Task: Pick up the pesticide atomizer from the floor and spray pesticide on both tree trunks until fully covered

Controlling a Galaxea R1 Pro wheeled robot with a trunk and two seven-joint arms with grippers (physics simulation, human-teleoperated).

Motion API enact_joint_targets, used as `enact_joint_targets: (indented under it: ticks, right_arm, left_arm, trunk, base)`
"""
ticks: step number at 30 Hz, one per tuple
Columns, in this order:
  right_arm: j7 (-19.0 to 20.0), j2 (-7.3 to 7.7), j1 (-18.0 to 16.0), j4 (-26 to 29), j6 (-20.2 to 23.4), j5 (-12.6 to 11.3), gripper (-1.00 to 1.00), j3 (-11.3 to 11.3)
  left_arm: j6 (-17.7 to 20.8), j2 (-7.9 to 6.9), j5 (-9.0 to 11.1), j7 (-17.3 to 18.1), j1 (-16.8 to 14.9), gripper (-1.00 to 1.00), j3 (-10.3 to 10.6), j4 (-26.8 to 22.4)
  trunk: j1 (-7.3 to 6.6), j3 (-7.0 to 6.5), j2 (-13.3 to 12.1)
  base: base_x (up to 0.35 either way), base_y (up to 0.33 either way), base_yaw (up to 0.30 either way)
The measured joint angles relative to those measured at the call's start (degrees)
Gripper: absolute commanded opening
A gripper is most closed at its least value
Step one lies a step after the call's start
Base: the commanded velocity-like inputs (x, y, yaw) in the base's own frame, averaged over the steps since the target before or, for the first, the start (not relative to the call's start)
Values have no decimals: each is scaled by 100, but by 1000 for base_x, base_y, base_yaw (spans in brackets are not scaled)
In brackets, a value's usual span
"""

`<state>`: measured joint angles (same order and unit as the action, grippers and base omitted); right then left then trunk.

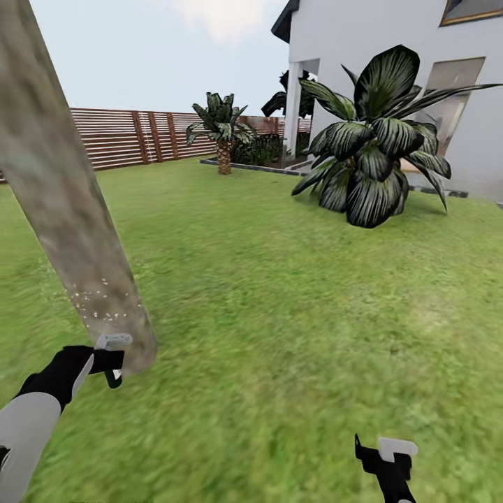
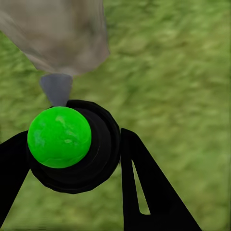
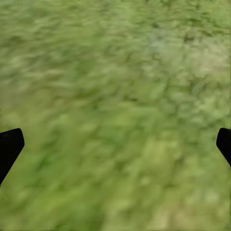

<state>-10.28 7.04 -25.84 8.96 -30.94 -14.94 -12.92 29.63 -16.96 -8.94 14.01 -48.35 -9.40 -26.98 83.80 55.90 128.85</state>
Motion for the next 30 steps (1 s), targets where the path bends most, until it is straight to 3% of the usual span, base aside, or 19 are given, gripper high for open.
enact_joint_targets:
  ticks: [10,23,30]
  right_arm:
    - [0,-1,0,0,0,0,100,0]
    - [0,15,0,0,0,-9,100,9]
    - [0,7,0,0,0,-9,100,0]
  left_arm:
    - [-10,8,-9,-39,0,-100,17,16]
    - [-15,-3,-12,-39,-4,-100,17,2]
    - [-26,-16,-19,-39,1,-100,-18,-129]
  trunk:
    - [0,0,0]
    - [0,0,0]
    - [0,0,0]
  base:
    - [187,-237,266]
    - [200,-229,20]
    - [199,-229,249]
